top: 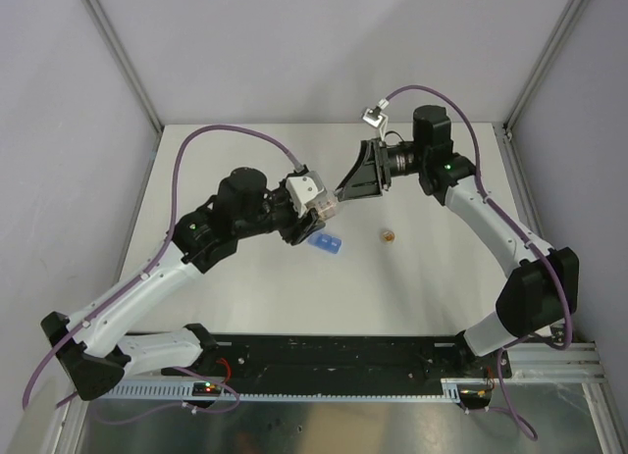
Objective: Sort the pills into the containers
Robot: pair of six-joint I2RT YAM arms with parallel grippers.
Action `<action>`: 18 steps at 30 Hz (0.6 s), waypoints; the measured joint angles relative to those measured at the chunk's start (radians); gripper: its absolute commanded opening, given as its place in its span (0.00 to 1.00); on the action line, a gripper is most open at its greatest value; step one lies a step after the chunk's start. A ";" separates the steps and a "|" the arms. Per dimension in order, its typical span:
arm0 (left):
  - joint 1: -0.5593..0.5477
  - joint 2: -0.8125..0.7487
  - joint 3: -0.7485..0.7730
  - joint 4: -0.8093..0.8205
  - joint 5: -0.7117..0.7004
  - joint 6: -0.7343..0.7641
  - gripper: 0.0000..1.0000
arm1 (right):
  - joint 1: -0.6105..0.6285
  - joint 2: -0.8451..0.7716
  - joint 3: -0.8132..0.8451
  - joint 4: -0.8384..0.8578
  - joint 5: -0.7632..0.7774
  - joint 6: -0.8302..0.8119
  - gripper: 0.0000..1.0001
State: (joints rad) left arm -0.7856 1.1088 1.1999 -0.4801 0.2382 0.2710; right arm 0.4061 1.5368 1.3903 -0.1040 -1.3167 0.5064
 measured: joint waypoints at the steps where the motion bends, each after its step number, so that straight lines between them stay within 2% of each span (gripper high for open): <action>1: 0.000 -0.001 -0.006 0.000 0.000 0.000 0.00 | -0.008 -0.003 0.000 -0.014 0.005 -0.012 0.86; 8: 0.011 -0.031 -0.056 0.013 -0.001 0.000 0.00 | -0.055 -0.017 0.023 -0.173 0.066 -0.159 0.87; 18: 0.074 -0.085 -0.166 0.060 0.002 -0.008 0.00 | -0.076 -0.024 0.039 -0.380 0.230 -0.438 0.83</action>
State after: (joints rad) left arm -0.7113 1.0237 1.0344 -0.4206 0.2401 0.2626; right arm 0.3305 1.5124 1.4292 -0.4835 -1.0866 0.0681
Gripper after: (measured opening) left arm 0.569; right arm 0.849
